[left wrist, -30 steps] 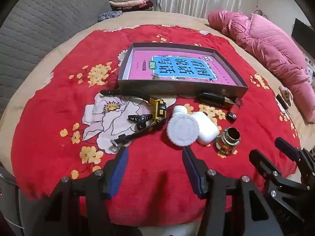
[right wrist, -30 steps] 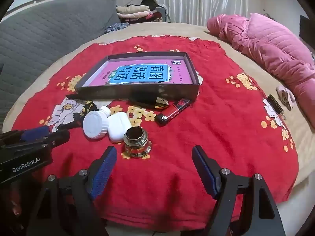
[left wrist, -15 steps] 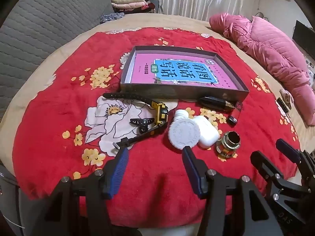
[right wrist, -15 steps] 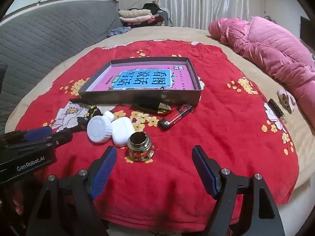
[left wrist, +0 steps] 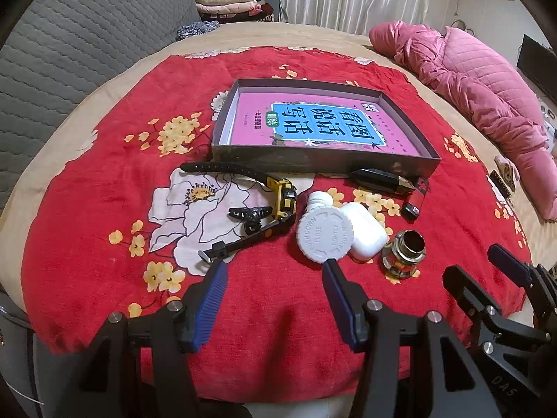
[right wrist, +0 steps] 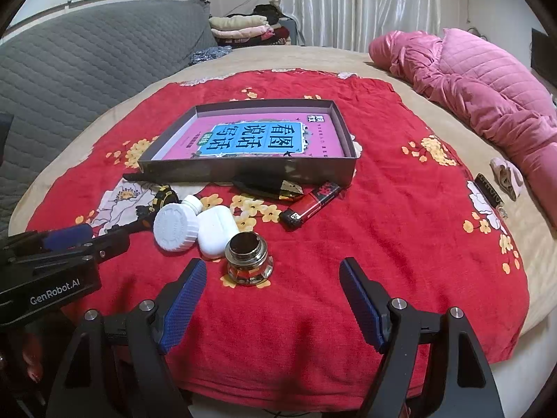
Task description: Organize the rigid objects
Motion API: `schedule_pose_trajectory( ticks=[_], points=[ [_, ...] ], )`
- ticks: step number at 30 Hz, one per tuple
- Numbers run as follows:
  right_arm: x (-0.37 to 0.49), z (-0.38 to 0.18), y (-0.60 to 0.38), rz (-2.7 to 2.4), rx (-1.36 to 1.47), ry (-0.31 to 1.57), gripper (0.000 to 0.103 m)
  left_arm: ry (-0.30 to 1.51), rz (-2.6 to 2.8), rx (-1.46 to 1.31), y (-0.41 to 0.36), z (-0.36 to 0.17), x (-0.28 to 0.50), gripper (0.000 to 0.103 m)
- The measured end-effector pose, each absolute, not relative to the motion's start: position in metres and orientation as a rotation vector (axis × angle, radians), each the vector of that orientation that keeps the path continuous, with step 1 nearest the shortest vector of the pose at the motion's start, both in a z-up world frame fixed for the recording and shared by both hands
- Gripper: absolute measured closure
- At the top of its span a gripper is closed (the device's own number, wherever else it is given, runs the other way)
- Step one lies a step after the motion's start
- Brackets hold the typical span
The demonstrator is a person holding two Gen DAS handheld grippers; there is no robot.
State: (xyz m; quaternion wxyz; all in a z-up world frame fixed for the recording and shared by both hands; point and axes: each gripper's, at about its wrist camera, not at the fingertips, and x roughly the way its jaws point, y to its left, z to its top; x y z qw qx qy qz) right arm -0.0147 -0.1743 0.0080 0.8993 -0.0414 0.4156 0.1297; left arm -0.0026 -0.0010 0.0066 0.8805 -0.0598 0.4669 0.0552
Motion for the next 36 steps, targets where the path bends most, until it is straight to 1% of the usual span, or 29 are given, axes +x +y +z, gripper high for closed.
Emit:
schedule_pose_trajectory(
  ticks=[36],
  points=[
    [-0.0137, 0.0105, -0.1737, 0.271, -0.089, 0.85, 0.024, 0.97, 0.12, -0.118, 0.0016, 0.0059, 0.0003, 0.047]
  ],
)
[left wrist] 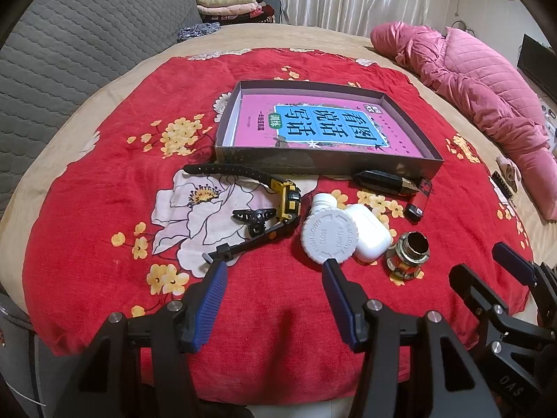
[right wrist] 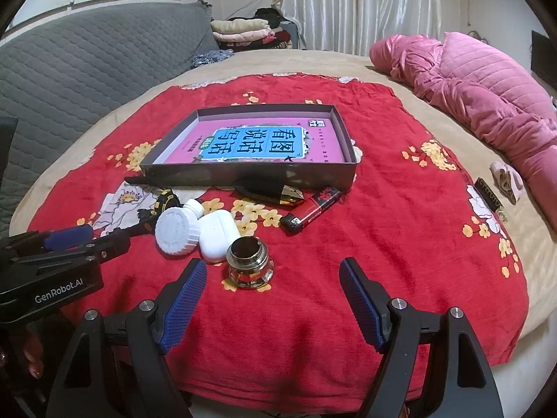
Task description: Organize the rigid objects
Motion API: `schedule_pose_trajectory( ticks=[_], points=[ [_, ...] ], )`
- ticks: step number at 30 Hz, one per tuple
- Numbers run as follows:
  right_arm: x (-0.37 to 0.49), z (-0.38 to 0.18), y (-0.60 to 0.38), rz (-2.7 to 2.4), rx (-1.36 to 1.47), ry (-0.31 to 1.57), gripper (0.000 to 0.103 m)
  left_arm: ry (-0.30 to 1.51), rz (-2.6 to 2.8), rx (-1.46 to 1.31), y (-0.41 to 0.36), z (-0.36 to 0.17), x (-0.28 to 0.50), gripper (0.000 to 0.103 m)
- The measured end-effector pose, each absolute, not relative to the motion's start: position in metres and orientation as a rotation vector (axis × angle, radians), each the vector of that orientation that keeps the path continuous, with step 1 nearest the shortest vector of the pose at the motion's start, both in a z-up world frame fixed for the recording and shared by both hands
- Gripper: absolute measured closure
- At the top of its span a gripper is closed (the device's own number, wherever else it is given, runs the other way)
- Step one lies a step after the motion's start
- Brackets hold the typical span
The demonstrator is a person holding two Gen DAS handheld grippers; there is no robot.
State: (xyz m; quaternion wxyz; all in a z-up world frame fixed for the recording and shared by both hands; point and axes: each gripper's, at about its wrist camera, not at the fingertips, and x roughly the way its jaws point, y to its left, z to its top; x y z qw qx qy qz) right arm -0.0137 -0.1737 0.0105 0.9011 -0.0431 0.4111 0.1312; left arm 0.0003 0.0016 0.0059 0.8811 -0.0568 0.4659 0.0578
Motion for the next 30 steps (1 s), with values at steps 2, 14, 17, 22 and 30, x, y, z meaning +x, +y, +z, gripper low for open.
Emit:
schedule_pose_trajectory(
  ticks=[2, 14, 17, 22, 30],
  points=[
    [-0.014, 0.01, -0.174, 0.273, -0.09, 0.85, 0.023, 0.965, 0.12, -0.117, 0.002, 0.006, 0.0, 0.047],
    [-0.011, 0.002, -0.174, 0.279, -0.096, 0.867, 0.023, 0.984, 0.105, -0.178, 0.02, 0.0, 0.013, 0.047],
    [-0.009, -0.003, -0.174, 0.28, -0.103, 0.878, 0.023, 1.006, 0.088, -0.188, 0.019, -0.005, 0.018, 0.047],
    [-0.004, -0.013, -0.177, 0.274, -0.106, 0.888, 0.023, 1.031, 0.03, -0.176, -0.001, -0.015, 0.03, 0.047],
    [0.006, -0.025, -0.181, 0.27, -0.119, 0.893, 0.023, 1.067, -0.001, -0.196, -0.015, -0.028, 0.047, 0.047]
  ],
)
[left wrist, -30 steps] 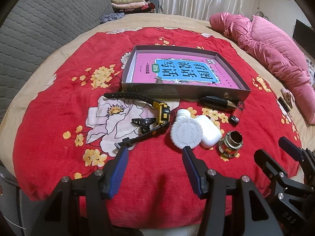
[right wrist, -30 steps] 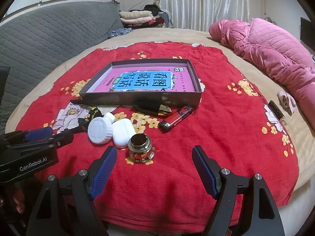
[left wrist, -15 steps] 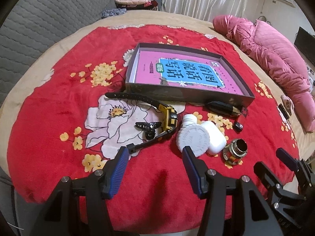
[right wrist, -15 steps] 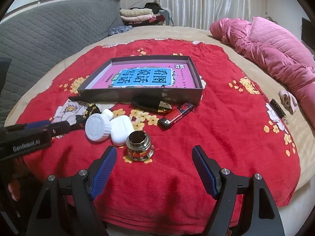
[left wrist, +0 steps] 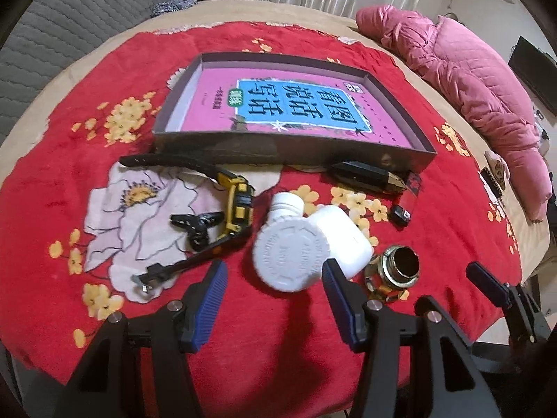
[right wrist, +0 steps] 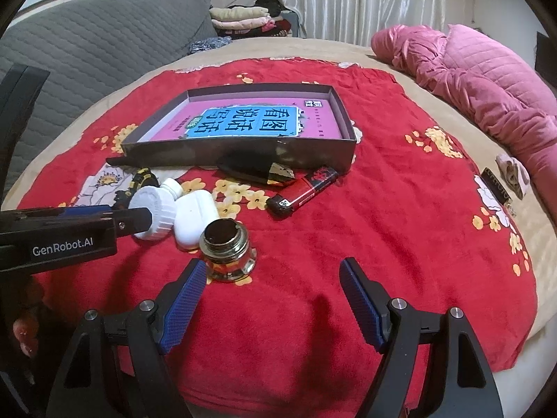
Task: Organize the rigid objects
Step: 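Grasp the large white bottle with the left tool while the right tool grasps the chrome fitting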
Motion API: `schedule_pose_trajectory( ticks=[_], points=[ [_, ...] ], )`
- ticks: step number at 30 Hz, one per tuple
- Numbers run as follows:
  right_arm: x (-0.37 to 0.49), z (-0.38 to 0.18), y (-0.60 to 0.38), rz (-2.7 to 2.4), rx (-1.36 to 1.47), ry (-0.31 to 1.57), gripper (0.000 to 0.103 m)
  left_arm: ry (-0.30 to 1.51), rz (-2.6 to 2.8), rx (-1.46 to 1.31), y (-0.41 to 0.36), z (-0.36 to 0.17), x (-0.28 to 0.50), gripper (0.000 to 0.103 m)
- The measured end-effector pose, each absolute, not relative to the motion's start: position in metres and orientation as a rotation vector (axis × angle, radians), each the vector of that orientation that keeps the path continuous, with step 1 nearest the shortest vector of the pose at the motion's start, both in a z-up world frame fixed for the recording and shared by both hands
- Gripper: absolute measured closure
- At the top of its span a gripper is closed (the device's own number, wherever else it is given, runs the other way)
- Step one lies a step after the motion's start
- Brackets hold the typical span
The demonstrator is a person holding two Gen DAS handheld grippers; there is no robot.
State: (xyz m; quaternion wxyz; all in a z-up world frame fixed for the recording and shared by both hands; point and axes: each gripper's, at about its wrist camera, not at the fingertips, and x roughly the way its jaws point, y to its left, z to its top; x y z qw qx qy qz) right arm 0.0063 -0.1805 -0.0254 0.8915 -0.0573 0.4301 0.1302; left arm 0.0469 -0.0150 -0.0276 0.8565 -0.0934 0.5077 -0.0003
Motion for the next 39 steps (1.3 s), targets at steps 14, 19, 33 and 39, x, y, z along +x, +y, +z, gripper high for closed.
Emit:
schedule_pose_trajectory(
  ticks=[14, 19, 33, 39],
  points=[
    [0.02, -0.046, -0.164, 0.343, -0.136, 0.902, 0.023, 1.101, -0.036, -0.228, -0.019, -0.04, 0.062, 0.047],
    [0.028, -0.051, -0.162, 0.353, -0.128, 0.896, 0.024, 1.103, -0.052, -0.281, -0.015, -0.044, 0.066, 0.047],
    [0.039, -0.059, -0.155, 0.422, -0.096, 0.88, 0.028, 1.098, -0.078, -0.344, -0.007, -0.048, 0.068, 0.053],
    [0.038, -0.058, -0.158, 0.449, -0.079, 0.874, 0.066, 1.098, -0.078, -0.345, -0.006, -0.049, 0.068, 0.053]
  ],
)
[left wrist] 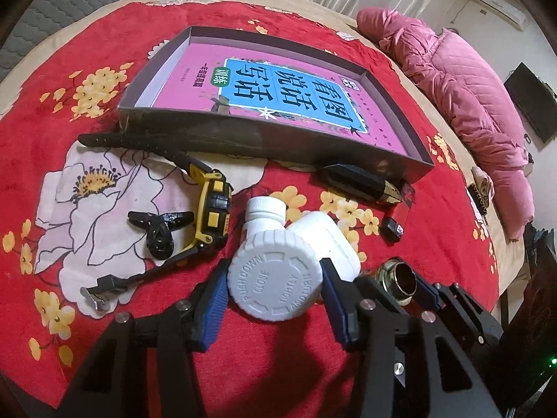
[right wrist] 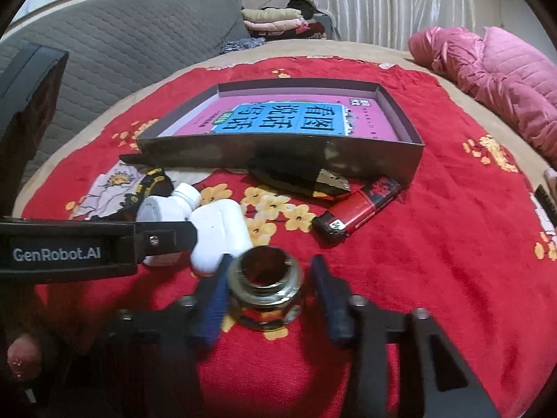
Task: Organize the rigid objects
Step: 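Grasp the large white bottle with the left tool while the right tool grasps the chrome fitting, then lift the white bottle with the left tool while the right tool carries the chrome fitting toward the box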
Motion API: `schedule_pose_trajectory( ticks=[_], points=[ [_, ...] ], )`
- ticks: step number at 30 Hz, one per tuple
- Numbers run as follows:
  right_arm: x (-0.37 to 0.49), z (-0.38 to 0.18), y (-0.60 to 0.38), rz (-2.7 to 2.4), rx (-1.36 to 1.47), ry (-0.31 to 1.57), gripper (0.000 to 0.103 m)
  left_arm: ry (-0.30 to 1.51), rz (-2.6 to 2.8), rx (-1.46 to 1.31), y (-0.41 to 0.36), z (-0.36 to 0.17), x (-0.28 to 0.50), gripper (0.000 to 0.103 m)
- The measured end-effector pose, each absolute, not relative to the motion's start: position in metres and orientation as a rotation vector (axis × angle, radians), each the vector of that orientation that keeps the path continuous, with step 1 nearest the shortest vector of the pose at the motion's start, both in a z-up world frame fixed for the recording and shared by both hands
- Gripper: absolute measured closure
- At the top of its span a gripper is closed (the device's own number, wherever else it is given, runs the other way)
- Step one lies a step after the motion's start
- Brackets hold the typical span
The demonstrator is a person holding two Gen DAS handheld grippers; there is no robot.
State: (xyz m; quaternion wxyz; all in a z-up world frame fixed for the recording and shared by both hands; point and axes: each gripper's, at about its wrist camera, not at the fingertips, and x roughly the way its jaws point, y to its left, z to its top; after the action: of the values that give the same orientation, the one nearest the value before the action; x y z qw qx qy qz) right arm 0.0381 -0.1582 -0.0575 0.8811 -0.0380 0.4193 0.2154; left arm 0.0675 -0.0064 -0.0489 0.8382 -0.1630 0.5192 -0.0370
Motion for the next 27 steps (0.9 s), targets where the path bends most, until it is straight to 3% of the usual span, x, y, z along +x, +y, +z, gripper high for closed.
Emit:
schedule_pose_trajectory(
  ticks=[12, 27],
  points=[
    [0.039, -0.03, -0.173, 0.425, -0.035, 0.798, 0.066, 1.069, -0.103, -0.384, -0.003, -0.032, 0.059, 0.053],
    [0.081, 0.017, -0.183, 0.353, -0.032, 0.633, 0.066, 0.893, -0.052, -0.34, 0.01, 0.019, 0.087, 0.053]
  ],
)
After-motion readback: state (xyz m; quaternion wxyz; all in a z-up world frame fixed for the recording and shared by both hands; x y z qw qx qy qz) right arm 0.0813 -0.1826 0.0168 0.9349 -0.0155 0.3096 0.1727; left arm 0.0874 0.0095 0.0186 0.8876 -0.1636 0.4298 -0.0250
